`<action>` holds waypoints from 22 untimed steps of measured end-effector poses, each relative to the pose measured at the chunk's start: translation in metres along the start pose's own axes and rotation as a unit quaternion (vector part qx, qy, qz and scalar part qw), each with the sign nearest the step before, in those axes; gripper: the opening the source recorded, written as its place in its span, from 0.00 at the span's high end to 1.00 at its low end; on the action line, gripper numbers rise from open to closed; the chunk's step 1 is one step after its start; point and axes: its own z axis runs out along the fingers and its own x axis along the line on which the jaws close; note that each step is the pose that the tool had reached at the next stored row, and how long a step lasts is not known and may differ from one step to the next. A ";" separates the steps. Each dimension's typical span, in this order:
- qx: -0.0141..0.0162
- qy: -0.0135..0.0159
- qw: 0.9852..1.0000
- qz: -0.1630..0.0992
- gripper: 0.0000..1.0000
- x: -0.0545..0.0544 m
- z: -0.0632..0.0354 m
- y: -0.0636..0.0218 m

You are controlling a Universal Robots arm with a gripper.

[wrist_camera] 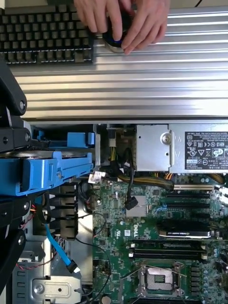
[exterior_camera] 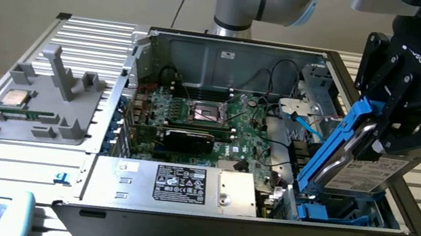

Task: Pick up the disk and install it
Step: 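Insert the disk into the insertion slot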

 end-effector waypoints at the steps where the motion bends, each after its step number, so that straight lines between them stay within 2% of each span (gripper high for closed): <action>1: 0.000 0.000 1.000 0.000 0.63 0.000 0.0000 0.0000; 7: 0.001 0.000 1.000 0.000 0.63 0.000 0.0006 0.0001; 12: 0.006 0.003 1.000 0.000 0.63 0.000 0.0029 0.0008; 15: 0.006 0.007 1.000 0.000 0.63 0.000 0.0055 0.0019; 21: 0.007 0.020 1.000 -0.001 0.63 0.000 0.0114 0.0046; 22: 0.007 0.021 1.000 -0.001 0.63 0.000 0.0121 0.0047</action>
